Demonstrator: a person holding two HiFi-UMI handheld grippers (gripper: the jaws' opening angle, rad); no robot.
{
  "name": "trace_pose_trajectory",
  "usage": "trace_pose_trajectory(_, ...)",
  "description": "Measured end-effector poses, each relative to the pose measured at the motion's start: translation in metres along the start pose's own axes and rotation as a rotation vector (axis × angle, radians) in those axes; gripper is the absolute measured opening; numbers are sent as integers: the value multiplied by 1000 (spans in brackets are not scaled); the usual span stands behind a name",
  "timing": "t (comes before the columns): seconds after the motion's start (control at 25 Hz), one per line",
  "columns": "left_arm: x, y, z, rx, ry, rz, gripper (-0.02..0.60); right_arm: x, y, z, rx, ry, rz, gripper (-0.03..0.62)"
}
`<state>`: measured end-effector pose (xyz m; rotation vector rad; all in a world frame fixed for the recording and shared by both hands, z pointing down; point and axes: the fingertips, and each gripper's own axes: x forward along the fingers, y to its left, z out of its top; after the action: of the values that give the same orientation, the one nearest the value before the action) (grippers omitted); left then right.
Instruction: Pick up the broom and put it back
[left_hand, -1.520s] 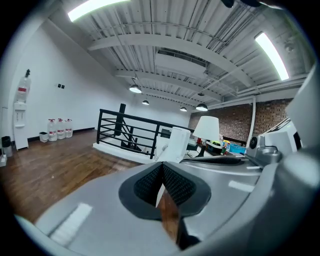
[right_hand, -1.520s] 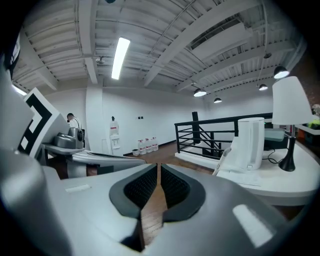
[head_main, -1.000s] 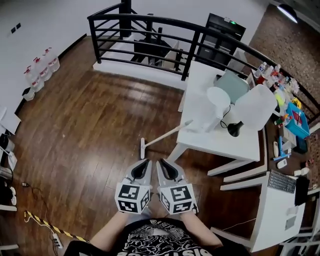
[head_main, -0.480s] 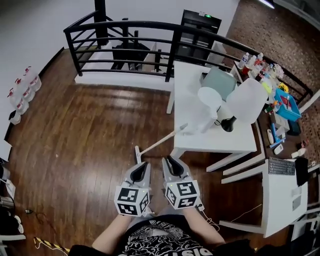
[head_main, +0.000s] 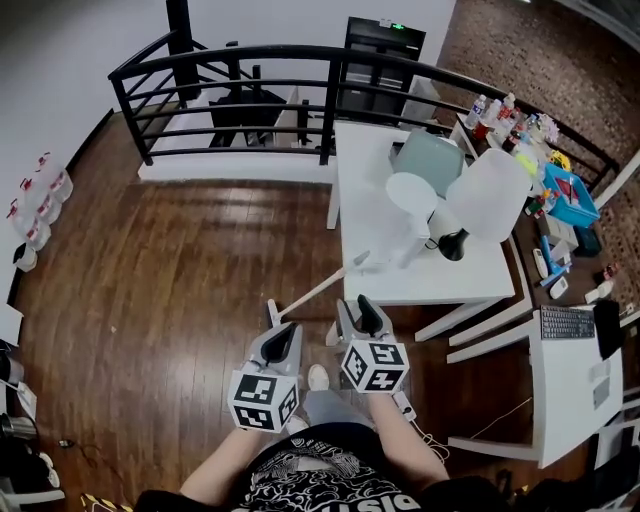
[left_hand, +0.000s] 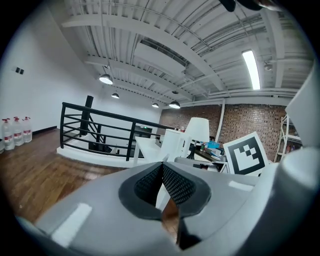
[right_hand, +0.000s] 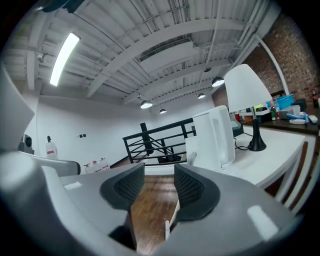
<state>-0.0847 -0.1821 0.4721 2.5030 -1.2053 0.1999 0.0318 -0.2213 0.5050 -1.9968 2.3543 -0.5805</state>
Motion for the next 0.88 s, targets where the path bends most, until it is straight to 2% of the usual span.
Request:
trace_pose_trajectory(0.24,25,15,15,32,-2,2,6,37,-23,-5,35,1,-35,198)
trace_pose_trajectory(0.88,109,24,34,60,18,-16,6,115,-89,-40,132,105,-99,210)
